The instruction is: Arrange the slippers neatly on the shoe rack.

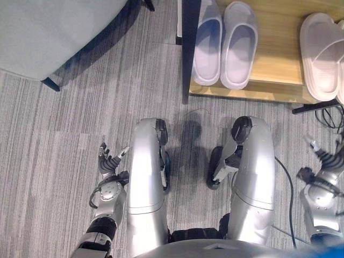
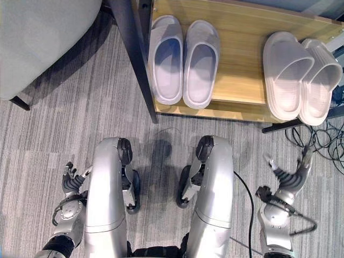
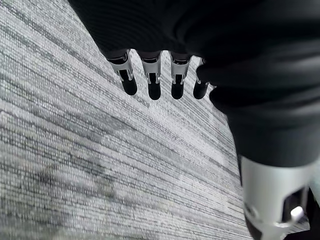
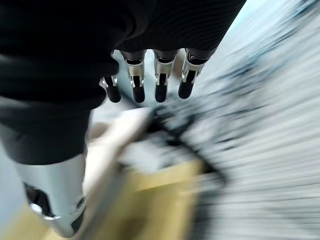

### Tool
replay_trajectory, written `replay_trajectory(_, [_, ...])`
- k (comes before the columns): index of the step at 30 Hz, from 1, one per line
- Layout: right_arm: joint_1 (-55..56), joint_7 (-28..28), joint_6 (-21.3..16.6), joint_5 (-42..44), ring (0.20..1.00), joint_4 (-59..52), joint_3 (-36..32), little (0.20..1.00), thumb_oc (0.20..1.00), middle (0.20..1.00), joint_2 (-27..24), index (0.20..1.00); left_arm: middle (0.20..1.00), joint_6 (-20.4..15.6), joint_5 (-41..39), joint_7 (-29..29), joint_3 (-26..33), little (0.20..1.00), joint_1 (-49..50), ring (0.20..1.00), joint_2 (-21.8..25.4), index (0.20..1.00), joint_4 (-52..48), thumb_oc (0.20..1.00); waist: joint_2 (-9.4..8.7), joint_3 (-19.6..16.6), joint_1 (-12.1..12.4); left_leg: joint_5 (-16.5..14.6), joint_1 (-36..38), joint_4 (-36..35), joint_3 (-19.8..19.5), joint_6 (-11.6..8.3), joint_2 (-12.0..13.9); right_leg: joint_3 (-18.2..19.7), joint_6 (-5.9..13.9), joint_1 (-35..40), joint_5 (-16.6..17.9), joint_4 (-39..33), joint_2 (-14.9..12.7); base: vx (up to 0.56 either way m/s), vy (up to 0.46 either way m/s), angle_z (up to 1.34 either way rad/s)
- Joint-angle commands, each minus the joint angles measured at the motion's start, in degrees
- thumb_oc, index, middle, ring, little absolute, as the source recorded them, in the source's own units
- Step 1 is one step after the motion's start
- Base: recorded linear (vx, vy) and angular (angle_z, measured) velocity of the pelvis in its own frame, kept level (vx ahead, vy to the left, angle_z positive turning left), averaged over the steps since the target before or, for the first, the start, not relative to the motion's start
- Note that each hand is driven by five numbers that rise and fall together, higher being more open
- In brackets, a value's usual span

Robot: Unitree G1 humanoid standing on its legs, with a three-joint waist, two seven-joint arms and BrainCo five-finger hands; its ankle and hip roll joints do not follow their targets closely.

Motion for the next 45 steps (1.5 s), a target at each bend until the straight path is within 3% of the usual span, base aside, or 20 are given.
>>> replay_trajectory(1, [-1.48,-1.97,-0.89,3.68,1.000,-3.53,-0.01,1.000,1.000,1.000,-0.80,1.000,1.000,-2.48,1.29,1.15,-1.21,1.000,2.23,1.000,2.65,1.000,0.26,1.000,-2.46,-2.28,3.60,3.87,-0.95,-3.58,-10.05,-2.41,-3.06,11.40,3.69,-0.11,9.27,-2.91,1.72,-0.03,0.031,-0.02])
replay_trajectory(4, [-4.52,-1.81,-0.03,6.95,1.000,6.94,1.25,1.000,1.000,1.000,-0.76,1.000,1.000,-3.17,1.10,1.24,-0.61,1.000,0.88,1.000,4.04,1.000,-0.67,1.000,-2.82,-2.28,4.43,5.12,-0.95,-8.23,-9.69,-2.40,-2.63,9.83,3.39,0.11,10.46,-7.53,0.97,-0.08,0.021,-0.01])
replay_trajectory(7, [-9.77,-0.96,0.44,10.22,1.000,19.00,2.96,1.000,1.000,1.000,-0.07,1.000,1.000,-3.93,-0.06,1.12,0.65,1.000,-2.86,1.000,5.72,1.000,-1.18,1.000,-2.15,-2.37,5.63,9.96,-0.95,-18.95,-9.92,-2.13,-2.22,4.59,3.57,2.49,13.13,-19.03,-0.09,-0.26,-0.006,0.01])
replay_trajectory(8, [-13.55,0.24,1.44,12.73,1.000,31.21,5.02,1.000,1.000,1.000,1.83,1.000,1.000,-5.04,-0.02,2.14,0.44,1.000,-3.46,1.000,6.26,1.000,-5.15,1.000,-1.27,-5.70,6.85,14.45,-0.95,-27.77,-10.40,-2.38,-2.85,0.28,3.79,3.56,14.30,-26.84,-1.32,-0.24,-0.042,0.17])
replay_trajectory(11, [-16.39,2.39,3.62,14.32,1.000,41.35,5.91,1.000,1.000,1.000,1.89,1.000,1.000,-5.11,1.23,1.74,-1.64,1.000,-4.40,1.000,7.30,1.000,-7.27,1.000,-0.90,-8.46,7.26,17.10,-0.95,-33.07,-11.65,-2.66,-3.63,-2.79,4.12,4.37,14.84,-31.65,-4.00,-0.10,-0.025,0.62])
replay_trajectory(12, [-16.58,4.38,4.66,15.24,1.000,46.55,5.84,1.000,1.000,1.000,1.67,1.000,1.000,-4.99,3.14,1.78,-3.01,1.000,-4.64,1.000,7.95,1.000,-8.60,1.000,-0.83,-11.02,7.15,19.14,-0.90,-37.99,-12.12,-2.78,-3.78,-4.89,4.41,5.67,16.05,-36.19,-5.47,-0.11,-0.011,0.58])
replay_trajectory(16, [-16.20,5.79,5.29,15.70,1.000,50.16,5.42,1.000,1.000,1.000,1.42,1.000,1.000,-4.93,5.23,1.41,-4.49,1.000,-4.28,1.000,8.60,1.000,-10.44,1.000,-0.46,-12.88,7.02,21.22,0.61,-43.27,-12.34,-2.93,-3.47,-7.45,4.94,8.41,17.63,-42.14,-6.00,-0.08,0.009,0.33])
replay_trajectory(17, [-14.94,7.19,5.96,15.82,1.000,53.22,5.12,1.000,1.000,1.000,1.42,1.000,1.000,-5.25,6.90,-0.64,-7.24,1.000,-3.75,1.000,9.40,1.000,-13.80,1.000,-0.60,-14.03,7.01,23.17,6.07,-50.61,-11.84,-3.21,-2.83,-9.77,5.86,14.17,19.62,-49.92,-6.08,-0.11,0.036,0.09])
replay_trajectory(24, [-10.34,8.51,7.52,11.67,1.000,54.24,5.79,1.000,1.000,1.000,3.11,1.000,1.000,-4.63,9.64,-4.76,-12.81,1.000,-0.04,1.000,8.89,1.000,-17.22,1.000,-1.40,-16.41,6.29,28.07,21.32,-67.11,-10.65,-4.52,-1.60,-14.07,6.48,30.69,23.94,-68.18,-4.67,-0.03,-0.012,0.08])
replay_trajectory(29, [-7.69,9.89,8.21,9.47,1.000,52.23,6.80,1.000,1.000,1.000,3.26,1.000,1.000,-2.21,14.59,-10.07,-20.04,1.000,2.17,1.000,9.39,1.000,-15.35,1.000,-2.26,-17.93,5.04,30.77,37.98,-81.79,-9.76,-4.64,0.84,-15.75,8.84,44.92,29.20,-82.81,-0.79,0.08,-0.024,-0.11])
replay_trajectory(30, [-6.33,10.37,8.35,9.08,1.000,51.63,7.05,1.000,1.000,1.000,3.89,1.000,1.000,-1.50,16.70,-11.99,-22.72,1.000,3.18,1.000,9.01,1.000,-14.96,1.000,-2.41,-18.64,4.51,33.74,43.97,-88.02,-9.17,-4.28,1.75,-17.23,9.34,50.07,33.01,-88.74,0.46,0.12,0.020,-0.25])
replay_trajectory(32, [-5.62,10.73,8.43,8.62,1.000,51.15,7.39,1.000,1.000,1.000,4.04,1.000,1.000,-1.08,17.35,-12.99,-23.90,1.000,3.72,1.000,8.48,1.000,-14.47,1.000,-2.19,-18.11,4.68,34.52,47.88,-91.23,-8.72,-4.10,2.14,-17.16,9.96,53.57,34.42,-92.02,1.59,0.12,0.014,-0.49])
replay_trajectory(33, [-4.41,10.90,9.01,7.29,1.000,50.61,9.24,1.000,1.000,1.000,4.48,1.000,1.000,-0.21,18.97,-14.14,-25.48,1.000,5.43,1.000,6.41,1.000,-11.79,1.000,-2.37,-18.35,4.41,35.94,55.87,-98.73,-7.43,-3.68,2.07,-16.31,11.16,60.21,38.00,-100.31,3.39,0.19,0.124,-0.76])
replay_trajectory(34, [-1.77,11.67,9.07,4.69,1.000,49.76,11.65,1.000,1.000,1.000,3.98,1.000,1.000,-0.21,20.22,-13.90,-26.72,1.000,6.04,1.000,3.28,1.000,-7.38,1.000,-2.73,-17.52,5.07,36.50,64.80,-105.70,-12.76,-4.01,-4.04,-12.49,13.29,67.18,43.69,-110.84,4.25,0.19,0.127,-0.76])
replay_trajectory(36, [-0.63,11.56,9.02,3.52,1.000,49.46,11.17,1.000,1.000,1.000,3.67,1.000,1.000,0.29,21.66,-14.23,-27.13,1.000,7.39,1.000,2.07,1.000,-6.76,1.000,-2.32,-18.58,4.13,37.66,68.87,-109.90,-12.94,-4.58,-5.05,-11.87,13.93,70.97,46.31,-116.05,3.69,0.16,0.175,-1.42])
replay_trajectory(38, [0.62,12.43,9.69,2.67,1.000,49.28,11.02,1.000,1.000,1.000,3.35,1.000,1.000,0.58,22.13,-14.94,-26.82,1.000,9.38,1.000,0.92,1.000,-4.68,1.000,-1.32,-20.31,3.03,37.95,74.32,-115.52,-9.93,-3.87,-5.18,-11.56,14.70,74.18,49.05,-120.53,3.62,0.18,0.195,-0.95])
replay_trajectory(41, [1.04,13.56,10.28,2.91,1.000,48.38,10.54,1.000,1.000,1.000,3.72,1.000,1.000,0.82,22.65,-15.04,-25.36,1.000,11.02,1.000,0.29,1.000,-3.22,1.000,-0.35,-21.15,2.75,40.03,81.04,-123.13,-5.66,-3.65,-5.21,-12.29,17.45,76.47,55.29,-122.81,2.25,0.05,0.111,-0.97])
replay_trajectory(42, [0.81,13.97,10.41,2.92,1.000,48.29,10.75,1.000,1.000,1.000,3.97,1.000,1.000,0.90,22.17,-15.15,-24.77,1.000,11.24,1.000,0.50,1.000,-3.34,1.000,0.61,-21.04,2.89,41.19,82.13,-124.58,-5.09,-3.46,-4.20,-12.98,17.86,76.32,55.41,-121.68,2.13,-0.05,0.061,-0.97])
replay_trajectory(43, [0.65,14.41,10.27,3.54,1.000,48.46,11.09,1.000,1.000,1.000,4.81,1.000,1.000,0.87,20.80,-15.45,-24.19,1.000,11.46,1.000,0.72,1.000,-3.73,1.000,1.98,-20.98,2.51,43.19,83.01,-126.67,-4.26,-2.98,-3.49,-12.65,17.24,77.28,52.72,-119.06,3.11,-0.06,0.033,-0.69])
replay_trajectory(45, [1.36,15.15,10.43,3.84,1.000,49.26,11.46,1.000,1.000,1.000,5.73,1.000,1.000,1.14,20.02,-16.23,-23.90,1.000,11.63,1.000,0.97,1.000,-3.21,1.000,2.10,-21.55,2.39,43.99,83.98,-128.07,-3.88,-2.46,-3.73,-10.24,16.21,80.20,49.62,-116.95,5.77,-0.05,-0.026,-0.33])
